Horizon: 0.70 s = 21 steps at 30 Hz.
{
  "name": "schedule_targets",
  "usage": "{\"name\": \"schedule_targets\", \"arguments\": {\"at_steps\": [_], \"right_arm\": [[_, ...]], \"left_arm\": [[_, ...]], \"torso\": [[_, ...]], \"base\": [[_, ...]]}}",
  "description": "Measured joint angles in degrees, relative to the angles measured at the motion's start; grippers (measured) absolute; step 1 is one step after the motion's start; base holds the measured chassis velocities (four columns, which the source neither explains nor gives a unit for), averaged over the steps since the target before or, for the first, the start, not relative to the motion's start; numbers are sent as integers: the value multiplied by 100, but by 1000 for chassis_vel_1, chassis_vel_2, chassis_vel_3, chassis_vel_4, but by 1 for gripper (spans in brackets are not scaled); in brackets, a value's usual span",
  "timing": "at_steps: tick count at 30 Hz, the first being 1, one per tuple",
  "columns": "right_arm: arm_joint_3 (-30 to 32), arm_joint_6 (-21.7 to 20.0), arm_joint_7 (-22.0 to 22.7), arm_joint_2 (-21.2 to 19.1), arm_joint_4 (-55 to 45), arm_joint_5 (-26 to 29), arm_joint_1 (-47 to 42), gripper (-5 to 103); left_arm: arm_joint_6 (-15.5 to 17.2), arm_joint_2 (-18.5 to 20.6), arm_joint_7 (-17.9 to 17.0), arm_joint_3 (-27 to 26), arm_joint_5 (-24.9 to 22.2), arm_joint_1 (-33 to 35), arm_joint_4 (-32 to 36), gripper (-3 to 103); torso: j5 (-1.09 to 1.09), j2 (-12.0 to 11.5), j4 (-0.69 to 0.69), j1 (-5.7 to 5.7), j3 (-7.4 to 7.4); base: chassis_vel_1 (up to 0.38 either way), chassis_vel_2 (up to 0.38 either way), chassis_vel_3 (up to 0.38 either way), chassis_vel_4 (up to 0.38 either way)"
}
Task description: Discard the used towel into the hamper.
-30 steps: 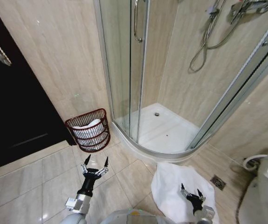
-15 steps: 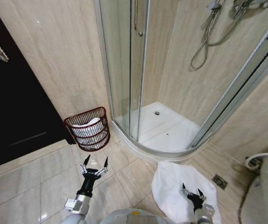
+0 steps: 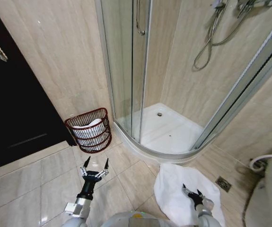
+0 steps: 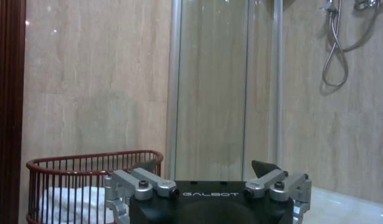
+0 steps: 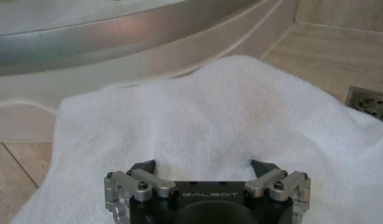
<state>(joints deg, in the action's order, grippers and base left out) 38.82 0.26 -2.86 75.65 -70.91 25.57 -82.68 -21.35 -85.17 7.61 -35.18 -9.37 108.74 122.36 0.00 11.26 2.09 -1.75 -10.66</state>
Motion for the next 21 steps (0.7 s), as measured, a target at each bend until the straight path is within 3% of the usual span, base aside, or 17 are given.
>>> {"name": "schedule_targets", "arguments": {"at_steps": [11,16,18,21], "right_arm": [[-47,98,-68,-33,468,-12,258,100],[-77,335,-156,-55,722,-3,357,103],[-88,352,-134,-61,758,12,374,100],[-108,391,-106,-86,836,27,396,85]], "left_arm": [[-1,-55,-2,-25,2,12,1,100],[22,-77,-3,-25,17,-13,12,100],[31,-84,-4,-25,21,-17,16,100],[50,-93,-5,-20,29,-22,27,100]], "torso": [[-1,18,0,-6,-12],[-1,25,0,-7,-17],[-1,26,0,-8,-18],[-1,30,0,-9,-20]], "base": [[0,0,0,0],[0,0,0,0],[0,0,0,0],[0,0,0,0]]}}
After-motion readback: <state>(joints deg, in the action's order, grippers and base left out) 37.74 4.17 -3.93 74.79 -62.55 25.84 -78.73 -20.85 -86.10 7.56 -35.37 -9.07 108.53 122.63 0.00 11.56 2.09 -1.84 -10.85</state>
